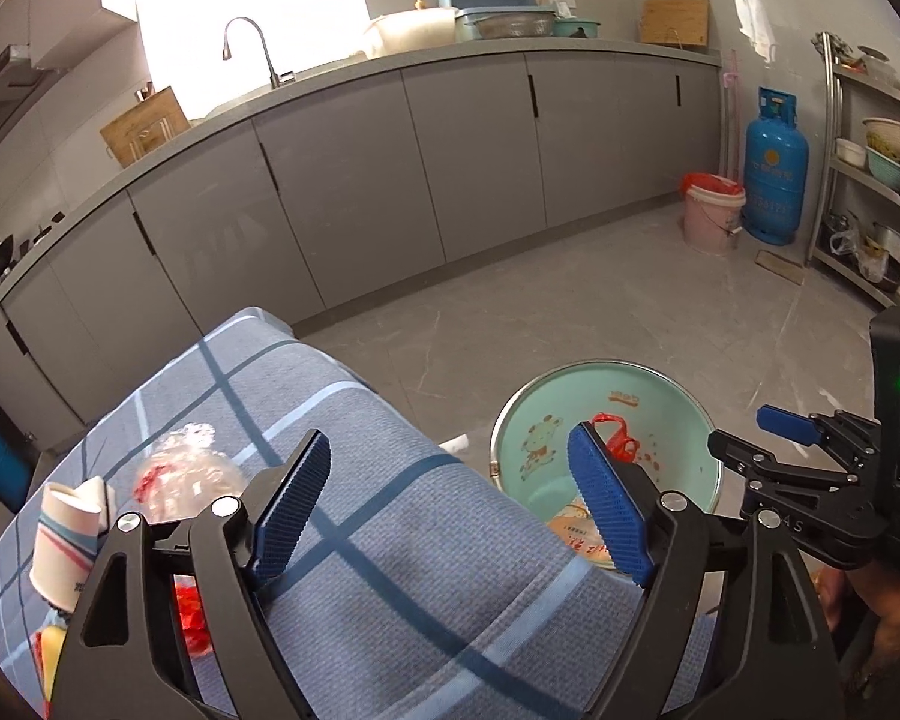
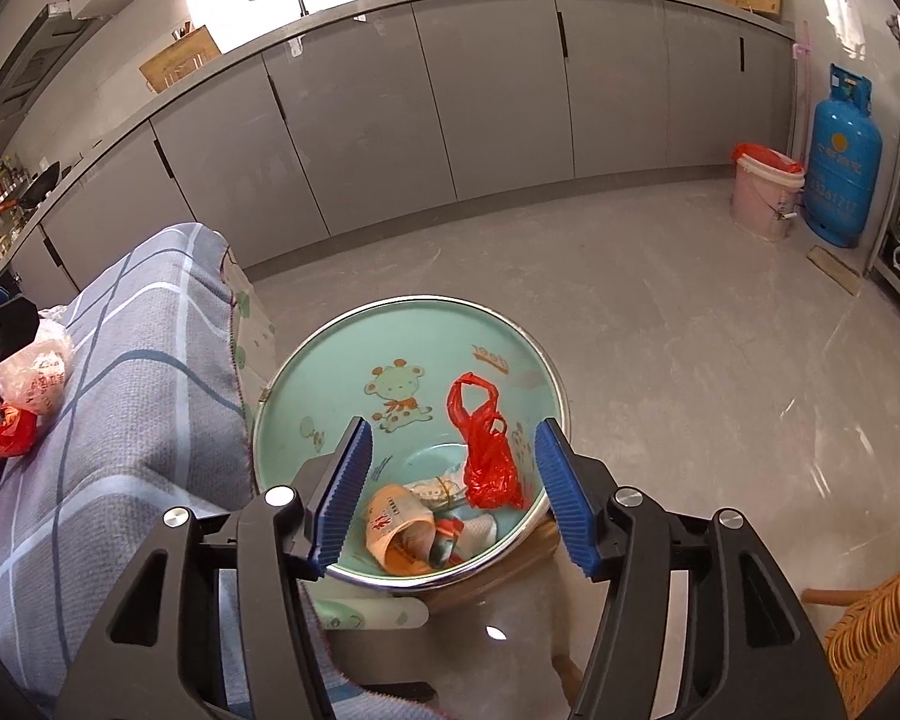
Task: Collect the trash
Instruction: 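Return both tools to the table and grasp the red mesh net with the left tool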
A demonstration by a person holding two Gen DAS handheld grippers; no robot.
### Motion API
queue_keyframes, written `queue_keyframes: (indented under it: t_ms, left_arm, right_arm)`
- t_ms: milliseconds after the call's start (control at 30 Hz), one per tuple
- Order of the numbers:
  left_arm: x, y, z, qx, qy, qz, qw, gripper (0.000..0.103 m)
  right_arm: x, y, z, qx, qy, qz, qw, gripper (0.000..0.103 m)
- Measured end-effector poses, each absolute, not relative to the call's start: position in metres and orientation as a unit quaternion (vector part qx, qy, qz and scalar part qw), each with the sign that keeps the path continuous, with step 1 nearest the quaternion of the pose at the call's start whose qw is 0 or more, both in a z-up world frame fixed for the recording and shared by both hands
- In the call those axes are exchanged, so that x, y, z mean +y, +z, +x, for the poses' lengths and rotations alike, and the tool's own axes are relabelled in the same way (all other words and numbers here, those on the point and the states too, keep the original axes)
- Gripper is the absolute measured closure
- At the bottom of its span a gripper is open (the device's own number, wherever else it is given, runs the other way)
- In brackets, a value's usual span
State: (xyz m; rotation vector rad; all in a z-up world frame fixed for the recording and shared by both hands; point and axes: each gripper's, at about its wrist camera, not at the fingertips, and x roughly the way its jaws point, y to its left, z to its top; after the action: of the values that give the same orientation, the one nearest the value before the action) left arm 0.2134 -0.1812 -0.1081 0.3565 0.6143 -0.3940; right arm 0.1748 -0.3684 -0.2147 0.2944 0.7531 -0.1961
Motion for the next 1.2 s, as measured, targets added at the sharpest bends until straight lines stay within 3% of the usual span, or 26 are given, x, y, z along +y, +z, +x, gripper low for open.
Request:
queue_keyframes:
  t_ms: [800, 1200]
  left_arm:
    - [-0.074, -0.073, 0.171, 0.275, -0.12, 0.125, 0.946, 0.022]
    - [0.028, -0.072, 0.155, 0.278, -0.024, 0.108, 0.954, 0.02]
  right_arm:
    - [-0.256, -0.157, 0.161, 0.348, -0.015, 0.09, 0.933, 0.045]
    - [-0.186, -0.135, 0.174, 0.343, 0.046, 0.052, 0.937, 0.045]
